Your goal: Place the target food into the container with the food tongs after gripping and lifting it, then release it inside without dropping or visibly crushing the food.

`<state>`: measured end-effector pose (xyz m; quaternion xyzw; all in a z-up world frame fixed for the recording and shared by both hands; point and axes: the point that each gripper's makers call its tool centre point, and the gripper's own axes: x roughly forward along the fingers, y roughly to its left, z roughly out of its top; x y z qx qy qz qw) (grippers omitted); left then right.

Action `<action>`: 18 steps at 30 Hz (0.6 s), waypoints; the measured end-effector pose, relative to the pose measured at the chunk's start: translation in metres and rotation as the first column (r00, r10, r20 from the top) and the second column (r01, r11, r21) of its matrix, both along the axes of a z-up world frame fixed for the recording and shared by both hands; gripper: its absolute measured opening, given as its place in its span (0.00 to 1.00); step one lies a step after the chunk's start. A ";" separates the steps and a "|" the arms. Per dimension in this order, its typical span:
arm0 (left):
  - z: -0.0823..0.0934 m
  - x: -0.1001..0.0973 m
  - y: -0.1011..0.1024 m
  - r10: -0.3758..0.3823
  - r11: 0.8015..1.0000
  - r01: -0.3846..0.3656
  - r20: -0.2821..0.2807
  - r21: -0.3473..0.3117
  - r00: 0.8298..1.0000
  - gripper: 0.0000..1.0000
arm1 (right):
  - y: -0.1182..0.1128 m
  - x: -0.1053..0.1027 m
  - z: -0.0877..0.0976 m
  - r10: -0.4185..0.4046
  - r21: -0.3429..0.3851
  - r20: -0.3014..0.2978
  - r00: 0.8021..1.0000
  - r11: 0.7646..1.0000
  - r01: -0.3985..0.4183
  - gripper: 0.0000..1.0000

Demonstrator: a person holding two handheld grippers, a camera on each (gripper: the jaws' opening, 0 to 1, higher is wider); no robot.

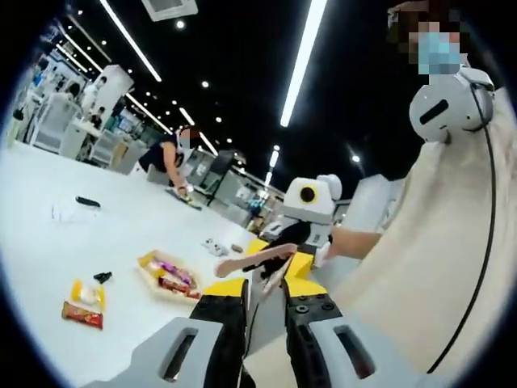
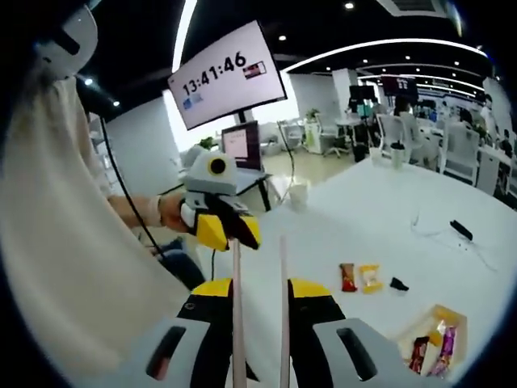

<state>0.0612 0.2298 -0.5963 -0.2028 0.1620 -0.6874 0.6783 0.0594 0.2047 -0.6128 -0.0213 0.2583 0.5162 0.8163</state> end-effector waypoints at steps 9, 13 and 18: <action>-0.002 -0.015 -0.010 -0.097 0.995 0.095 0.065 0.037 0.993 0.05 | 0.003 -0.006 0.003 0.058 0.022 -0.034 0.998 0.998 -0.058 0.24; 0.004 -0.017 -0.009 -0.101 0.995 0.101 0.070 0.002 0.992 0.03 | 0.001 -0.007 0.008 0.067 0.042 -0.043 0.997 0.997 -0.065 0.25; 0.018 -0.017 -0.009 -0.097 0.991 0.101 0.052 -0.083 0.994 0.00 | 0.001 -0.002 0.019 0.045 0.113 -0.048 0.998 0.993 -0.040 0.30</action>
